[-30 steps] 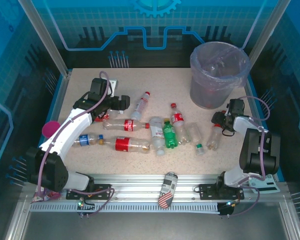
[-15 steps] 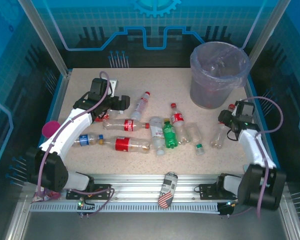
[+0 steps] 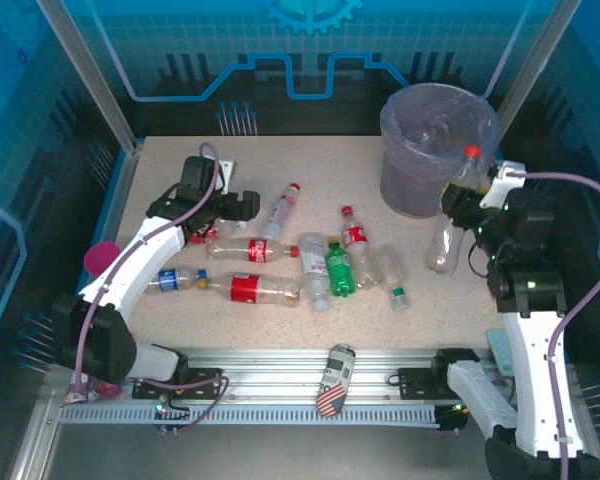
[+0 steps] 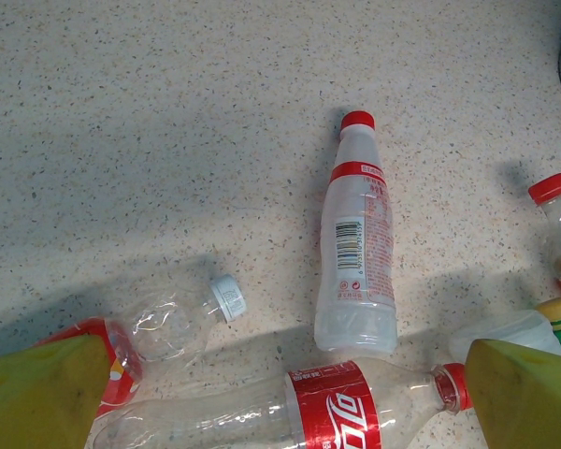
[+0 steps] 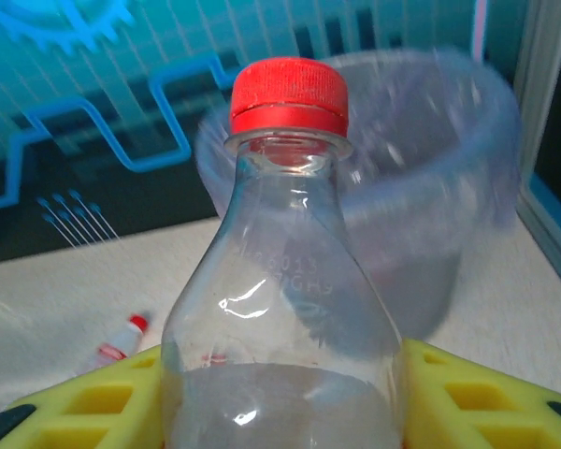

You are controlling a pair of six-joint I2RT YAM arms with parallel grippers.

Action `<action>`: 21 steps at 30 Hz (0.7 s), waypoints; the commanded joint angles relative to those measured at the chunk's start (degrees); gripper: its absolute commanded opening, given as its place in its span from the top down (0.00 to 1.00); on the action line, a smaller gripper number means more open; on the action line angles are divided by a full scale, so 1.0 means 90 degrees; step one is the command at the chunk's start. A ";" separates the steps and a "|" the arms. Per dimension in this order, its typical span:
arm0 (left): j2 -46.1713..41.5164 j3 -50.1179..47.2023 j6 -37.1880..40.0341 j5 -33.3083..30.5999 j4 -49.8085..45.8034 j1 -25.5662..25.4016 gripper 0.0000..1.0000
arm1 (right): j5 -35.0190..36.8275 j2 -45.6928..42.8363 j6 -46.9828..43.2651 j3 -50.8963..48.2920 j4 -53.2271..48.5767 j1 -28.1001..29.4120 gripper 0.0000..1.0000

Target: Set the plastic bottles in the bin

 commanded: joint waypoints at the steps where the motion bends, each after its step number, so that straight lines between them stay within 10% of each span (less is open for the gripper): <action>1: 0.0056 -0.0104 0.0107 -0.0010 -0.0039 -0.0039 0.01 | 0.0089 0.0636 -0.0268 0.0594 0.0646 0.0145 0.54; 21: 0.0121 -0.0144 0.0182 -0.0049 -0.0033 -0.0117 0.01 | 0.1006 0.4308 -0.1336 0.2282 0.5491 0.0162 0.56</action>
